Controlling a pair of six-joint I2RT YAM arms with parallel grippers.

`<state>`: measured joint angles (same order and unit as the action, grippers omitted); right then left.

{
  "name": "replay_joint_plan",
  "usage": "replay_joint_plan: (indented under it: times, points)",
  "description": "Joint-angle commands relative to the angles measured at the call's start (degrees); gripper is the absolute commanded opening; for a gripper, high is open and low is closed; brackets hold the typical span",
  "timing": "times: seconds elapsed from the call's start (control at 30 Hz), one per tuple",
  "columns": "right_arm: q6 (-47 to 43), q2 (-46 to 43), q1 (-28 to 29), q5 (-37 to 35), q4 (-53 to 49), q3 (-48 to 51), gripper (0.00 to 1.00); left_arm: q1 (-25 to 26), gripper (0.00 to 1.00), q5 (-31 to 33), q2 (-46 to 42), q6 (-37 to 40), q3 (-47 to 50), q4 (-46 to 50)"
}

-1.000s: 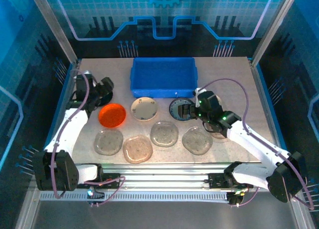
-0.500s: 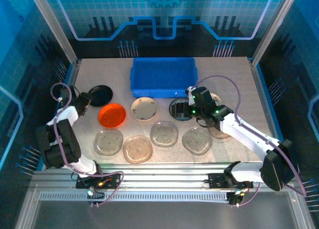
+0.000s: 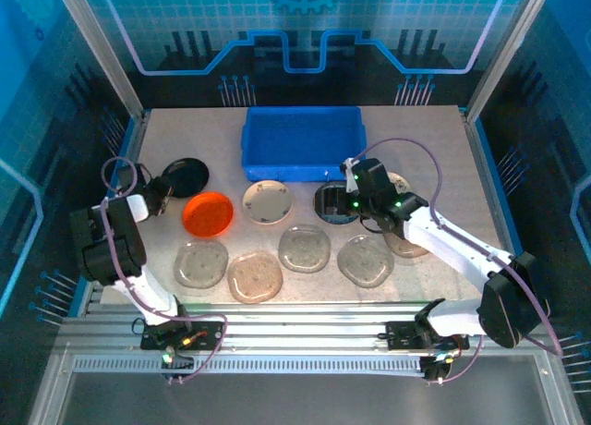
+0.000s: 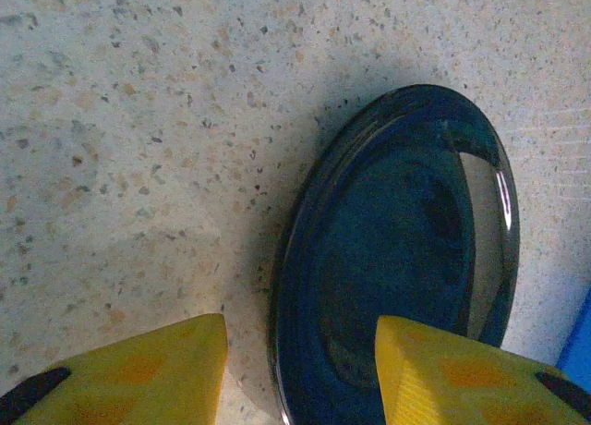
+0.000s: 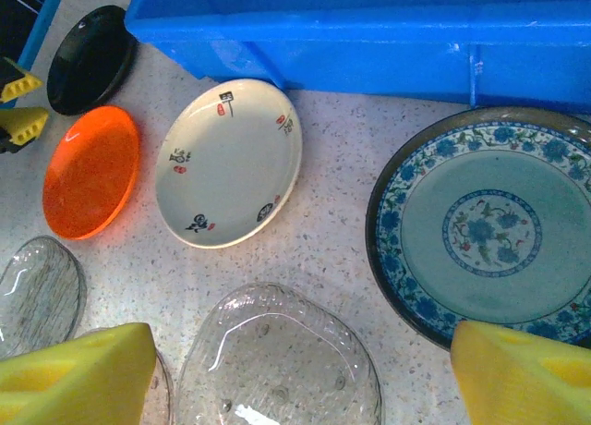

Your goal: Place the plates into the plastic bin on the countertop

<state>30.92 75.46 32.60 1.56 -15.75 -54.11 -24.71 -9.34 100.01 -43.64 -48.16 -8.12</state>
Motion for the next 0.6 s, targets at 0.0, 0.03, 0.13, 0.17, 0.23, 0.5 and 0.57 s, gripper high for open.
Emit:
replay_joint_plan:
  times: [0.0, 0.03, 0.13, 0.17, 0.23, 0.5, 0.57]
  points:
    - [0.0, 0.6, 0.5, 0.2, 0.0, -1.7, 0.84, -0.3, 0.46, -1.7, 1.7, -0.6, -1.6, -2.5]
    - [-0.1, 0.6, 0.5, 0.0, -0.1, -1.7, 0.84, -0.3, 0.46, -1.9, 2.3, -0.7, -1.8, -2.6]
    - [-0.2, 0.9, 0.5, -0.1, -0.1, -1.8, 0.84, -0.4, 0.45, -2.2, 3.7, -0.7, -1.8, -3.6]
    - [-0.2, 0.9, 0.5, -0.2, 0.1, -1.7, 0.84, -0.3, 0.45, -2.4, 4.1, -0.9, -1.6, -4.5]
    - [-0.2, 1.2, 0.5, 0.0, 0.3, -1.7, 0.84, -0.3, 0.44, -3.0, 5.1, -1.5, -1.2, -6.3]
    - [0.3, 2.1, 0.4, -0.1, 1.2, -1.3, 0.83, 0.1, 0.42, -3.7, 7.5, -2.7, -2.1, -8.7]
    - [0.5, 2.6, 0.4, 0.3, 1.2, -1.3, 0.83, 0.3, 0.4, -3.7, 8.3, -2.6, -3.1, -7.9]
